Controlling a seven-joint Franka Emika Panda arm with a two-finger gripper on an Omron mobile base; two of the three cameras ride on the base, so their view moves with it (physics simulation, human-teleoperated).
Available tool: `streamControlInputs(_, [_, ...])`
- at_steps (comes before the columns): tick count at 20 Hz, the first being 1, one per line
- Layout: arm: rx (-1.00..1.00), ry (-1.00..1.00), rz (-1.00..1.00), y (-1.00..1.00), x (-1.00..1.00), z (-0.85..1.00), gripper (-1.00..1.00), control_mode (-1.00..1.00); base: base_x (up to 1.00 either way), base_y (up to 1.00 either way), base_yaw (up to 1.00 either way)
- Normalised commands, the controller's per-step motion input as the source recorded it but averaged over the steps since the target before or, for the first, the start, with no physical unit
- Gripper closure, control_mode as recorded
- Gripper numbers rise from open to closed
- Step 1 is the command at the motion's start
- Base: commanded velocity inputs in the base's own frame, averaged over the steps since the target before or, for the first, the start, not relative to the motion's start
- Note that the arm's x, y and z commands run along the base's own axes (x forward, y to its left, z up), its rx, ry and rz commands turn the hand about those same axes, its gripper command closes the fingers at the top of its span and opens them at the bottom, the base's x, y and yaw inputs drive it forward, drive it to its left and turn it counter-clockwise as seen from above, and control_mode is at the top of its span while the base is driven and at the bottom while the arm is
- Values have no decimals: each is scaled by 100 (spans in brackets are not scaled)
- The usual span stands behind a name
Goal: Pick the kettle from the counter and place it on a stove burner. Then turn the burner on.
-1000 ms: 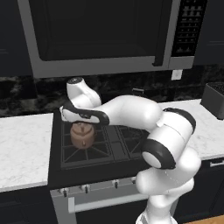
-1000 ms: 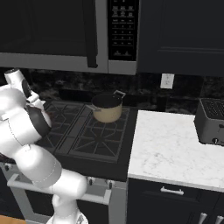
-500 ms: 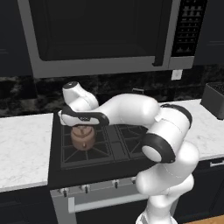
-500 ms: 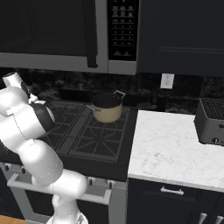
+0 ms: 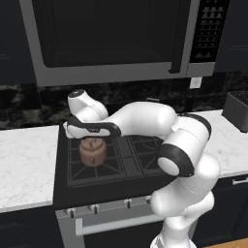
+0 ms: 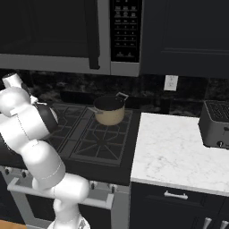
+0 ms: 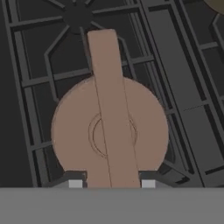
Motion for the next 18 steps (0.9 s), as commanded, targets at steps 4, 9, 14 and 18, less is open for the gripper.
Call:
streamControlInputs(4, [0,-3,0,0,-1,1,-100,-100,0,0,0])
streamControlInputs(9, [0,-10,0,0,-6,18,-100,-100,0,0,0])
streamControlInputs(14, [-9,-43,1,5,-75,34,-100,-100,0,0,0])
streamControlInputs(18, [-21,-62,1,11,-100,7,-100,-100,0,0,0])
